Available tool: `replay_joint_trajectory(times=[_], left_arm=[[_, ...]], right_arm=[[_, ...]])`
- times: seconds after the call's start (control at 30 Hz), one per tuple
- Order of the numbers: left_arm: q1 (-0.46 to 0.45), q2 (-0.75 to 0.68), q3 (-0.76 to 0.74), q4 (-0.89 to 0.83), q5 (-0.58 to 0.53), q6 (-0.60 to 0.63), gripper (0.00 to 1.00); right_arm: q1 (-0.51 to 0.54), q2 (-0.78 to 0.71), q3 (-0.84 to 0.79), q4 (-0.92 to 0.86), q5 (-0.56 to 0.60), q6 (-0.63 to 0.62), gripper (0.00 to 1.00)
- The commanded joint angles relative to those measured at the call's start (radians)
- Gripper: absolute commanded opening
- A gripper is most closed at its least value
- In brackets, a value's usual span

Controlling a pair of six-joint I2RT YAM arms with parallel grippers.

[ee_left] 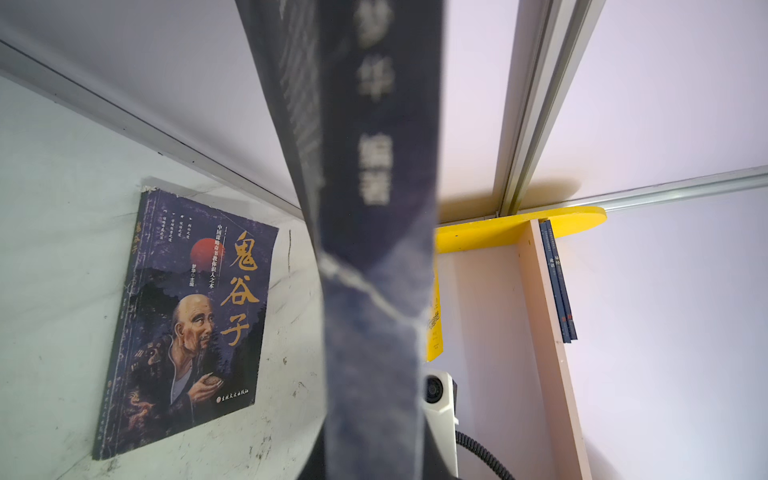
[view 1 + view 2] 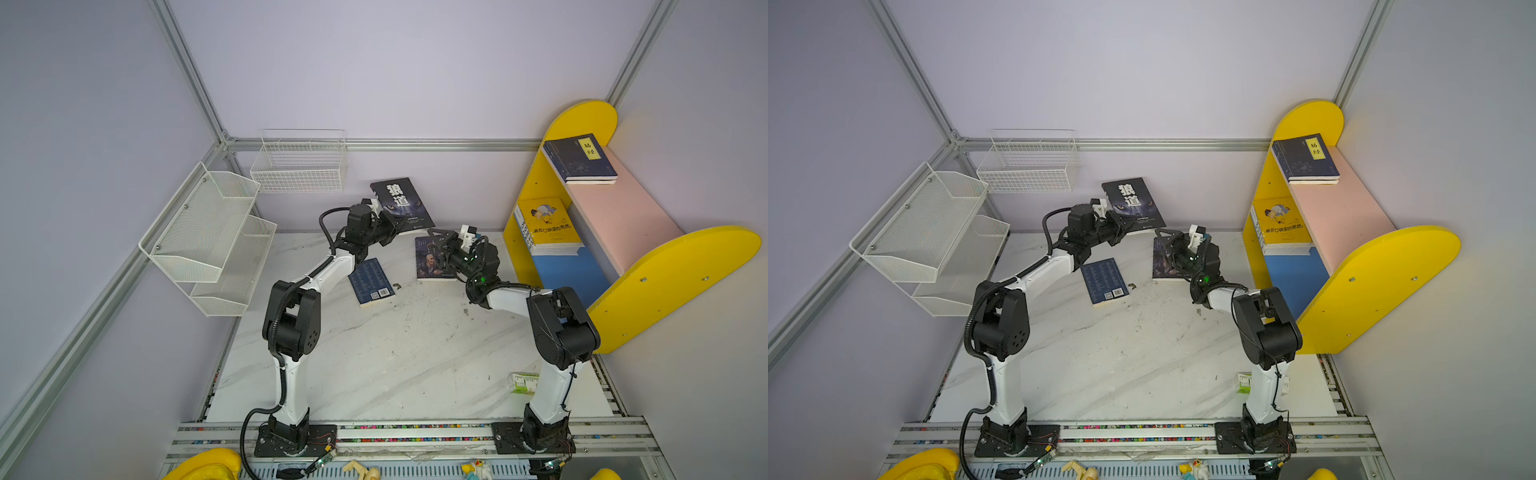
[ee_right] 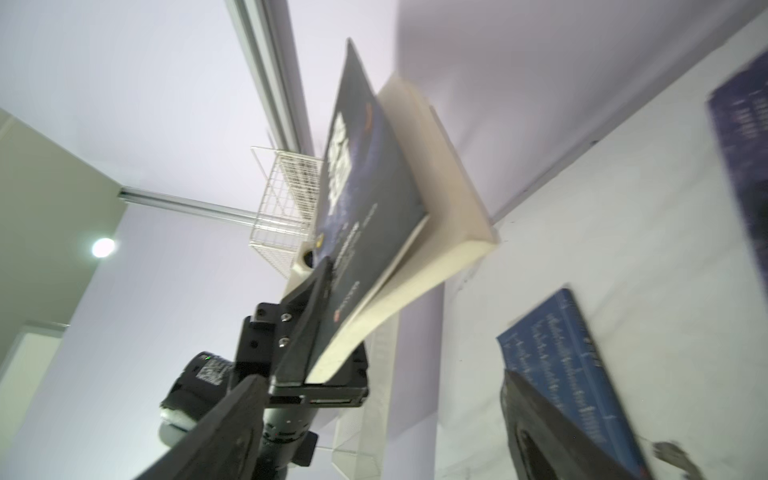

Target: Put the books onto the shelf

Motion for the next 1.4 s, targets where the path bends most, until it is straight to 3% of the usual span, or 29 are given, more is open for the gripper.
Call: replay_joint_trajectory(times=[0.0, 0.17, 0.3, 0.53, 0.63, 0.7, 0.83, 0.97, 1.1, 1.2, 1.37], left_arm=[[-0.012, -0.05, 0.002, 0.135, -0.003, -0.026, 0.0], [-0.028, -0.084, -0.045, 0.161, -0.003, -0.047, 0.0], [-0.033, -0.102, -0.079, 0.171, 0.001, -0.054, 0.0], [-0.037, -0.129, -0.117, 0.172, 0.003, -0.057, 0.01], [-0.036, -0.143, -0.119, 0.159, 0.0, -0.04, 0.15], [-0.035, -0.148, -0.113, 0.14, -0.007, -0.018, 0.33], [-0.013, -0.137, -0.101, 0.114, -0.002, 0.007, 0.61], [0.014, -0.095, -0.087, 0.135, 0.031, -0.01, 0.67], [0.028, -0.066, -0.071, 0.168, 0.054, -0.027, 0.59], [0.03, -0.059, -0.066, 0.196, 0.067, -0.043, 0.41], [0.03, -0.074, -0.077, 0.218, 0.054, -0.052, 0.11]], right_arm=[[0.024, 0.063, 0.074, 0.22, -0.013, 0.153, 0.93], [0.048, 0.145, 0.184, 0.221, -0.004, 0.188, 0.93], [0.054, 0.148, 0.218, 0.173, 0.025, 0.162, 0.83], [0.053, 0.075, 0.177, 0.016, 0.134, 0.08, 0.22], [0.051, 0.041, 0.165, -0.021, 0.132, 0.062, 0.11], [0.044, 0.03, 0.169, -0.035, 0.1, 0.042, 0.06], [0.017, 0.019, 0.201, -0.071, -0.085, 0.017, 0.04], [-0.002, -0.017, 0.181, -0.066, -0.243, 0.023, 0.04], [-0.021, -0.057, 0.155, -0.051, -0.324, 0.03, 0.04], [-0.029, -0.069, 0.164, -0.052, -0.362, 0.034, 0.04], [-0.04, -0.069, 0.171, -0.075, -0.321, 0.032, 0.11]])
